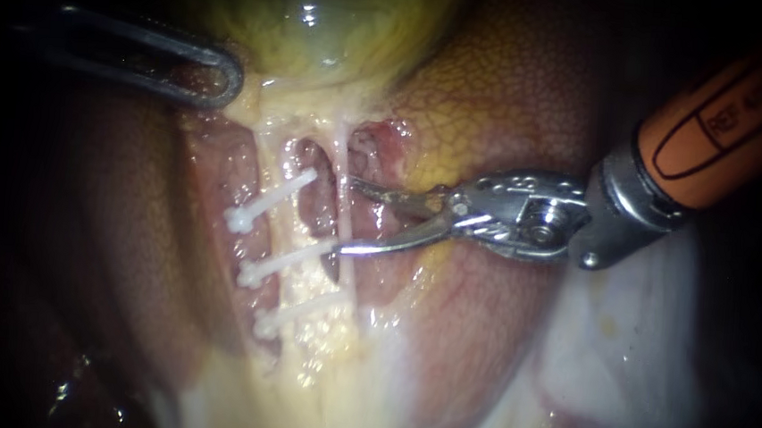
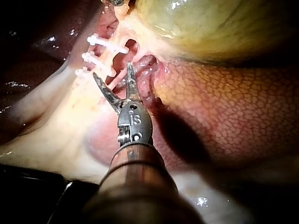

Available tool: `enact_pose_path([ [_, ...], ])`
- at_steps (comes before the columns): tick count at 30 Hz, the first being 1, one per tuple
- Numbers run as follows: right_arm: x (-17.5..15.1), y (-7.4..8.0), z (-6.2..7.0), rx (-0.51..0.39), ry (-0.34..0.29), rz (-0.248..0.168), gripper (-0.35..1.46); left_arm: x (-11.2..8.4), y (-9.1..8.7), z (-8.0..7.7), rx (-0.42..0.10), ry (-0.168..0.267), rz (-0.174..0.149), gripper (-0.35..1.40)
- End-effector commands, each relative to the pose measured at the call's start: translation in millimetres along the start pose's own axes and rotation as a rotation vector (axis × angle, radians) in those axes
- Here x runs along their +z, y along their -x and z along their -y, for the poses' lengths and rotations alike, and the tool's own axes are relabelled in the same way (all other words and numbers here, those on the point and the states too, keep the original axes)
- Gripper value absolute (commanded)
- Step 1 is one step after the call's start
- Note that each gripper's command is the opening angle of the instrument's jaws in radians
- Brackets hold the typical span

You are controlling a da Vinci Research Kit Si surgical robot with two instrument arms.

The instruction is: Go to the cutting position left tube

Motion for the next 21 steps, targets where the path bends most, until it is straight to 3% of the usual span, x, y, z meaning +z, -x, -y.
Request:
enact_pose_path([
  [1,0.1,-0.1,0.2,-0.006,-0.005,0.000,1.26,0.0,0.0,0.0,0.000,0.000,0.000,-0.35],
  [8,1.0,-0.5,0.8,-0.033,-0.048,0.008,1.26,0.0,0.0,0.0,0.000,0.000,0.000,-0.35],
  [15,3.0,-0.3,0.1,-0.041,-0.049,0.006,1.26,-0.1,0.0,0.1,0.000,0.000,0.000,-0.35],
  [21,3.7,0.9,-0.8,-0.050,-0.049,0.023,1.26,-0.1,-0.1,0.1,0.000,0.000,0.000,-0.35],
])
